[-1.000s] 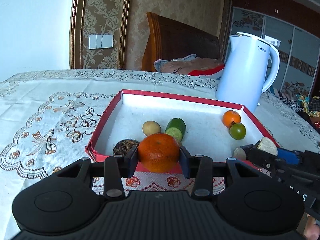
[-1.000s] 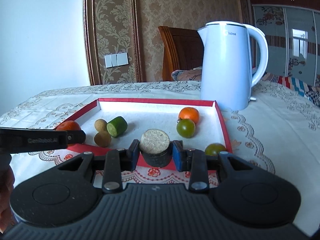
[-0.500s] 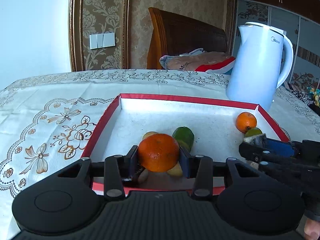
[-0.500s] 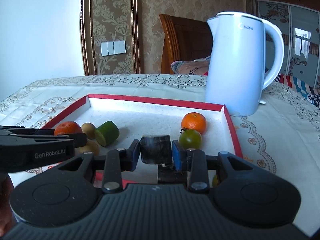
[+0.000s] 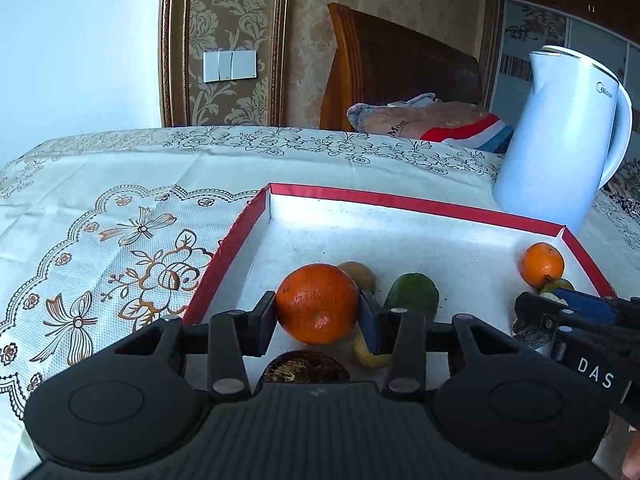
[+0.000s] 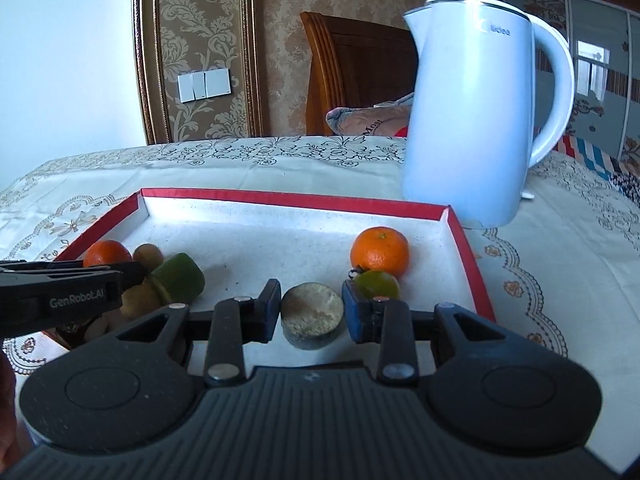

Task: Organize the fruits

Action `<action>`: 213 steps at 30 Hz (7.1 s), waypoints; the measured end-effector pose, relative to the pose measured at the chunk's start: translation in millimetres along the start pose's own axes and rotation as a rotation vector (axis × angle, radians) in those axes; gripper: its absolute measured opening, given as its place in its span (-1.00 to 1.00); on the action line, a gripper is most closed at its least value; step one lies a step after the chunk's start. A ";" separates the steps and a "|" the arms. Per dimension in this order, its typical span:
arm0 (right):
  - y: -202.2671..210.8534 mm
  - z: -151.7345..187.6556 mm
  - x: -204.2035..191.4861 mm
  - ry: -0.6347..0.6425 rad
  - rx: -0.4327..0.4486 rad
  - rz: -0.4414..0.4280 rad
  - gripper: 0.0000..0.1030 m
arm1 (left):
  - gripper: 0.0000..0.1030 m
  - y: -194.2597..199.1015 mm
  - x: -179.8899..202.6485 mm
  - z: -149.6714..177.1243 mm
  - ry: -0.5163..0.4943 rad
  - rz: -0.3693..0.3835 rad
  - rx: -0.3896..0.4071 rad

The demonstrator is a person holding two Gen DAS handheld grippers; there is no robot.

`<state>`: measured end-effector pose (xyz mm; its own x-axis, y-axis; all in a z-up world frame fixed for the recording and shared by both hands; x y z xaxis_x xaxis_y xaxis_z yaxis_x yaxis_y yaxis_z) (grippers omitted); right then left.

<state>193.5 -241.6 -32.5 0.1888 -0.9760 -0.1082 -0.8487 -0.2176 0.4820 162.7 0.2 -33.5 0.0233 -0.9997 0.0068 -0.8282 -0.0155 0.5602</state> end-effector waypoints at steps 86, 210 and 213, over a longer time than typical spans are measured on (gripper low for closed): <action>45.0 18.0 13.1 -0.082 0.086 -0.003 0.96 | 0.17 56.3 -18.2 23.3 0.024 0.049 0.082; 85.9 51.0 17.9 -0.108 0.037 -0.053 1.00 | 0.32 87.0 -13.6 49.1 -0.091 -0.026 0.111; 85.7 51.2 17.6 -0.107 0.035 -0.053 1.00 | 0.48 86.2 -15.4 49.0 -0.070 0.004 0.096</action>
<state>98.8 -277.4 -37.6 0.1822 -0.9570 -0.2255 -0.8559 -0.2673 0.4427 63.5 13.3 -25.9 -0.0161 -0.9986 -0.0511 -0.8781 -0.0103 0.4784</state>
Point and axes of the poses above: each gripper's, at about its wrist camera, not at the fingertips, and y roughly against the way its jaws point, x to its right, z to its underside, the point moved 6 cm from there along -y, roughly the way its jaws point, and after that the axes turned 4 degrees about -y, right-handed, at the moved point
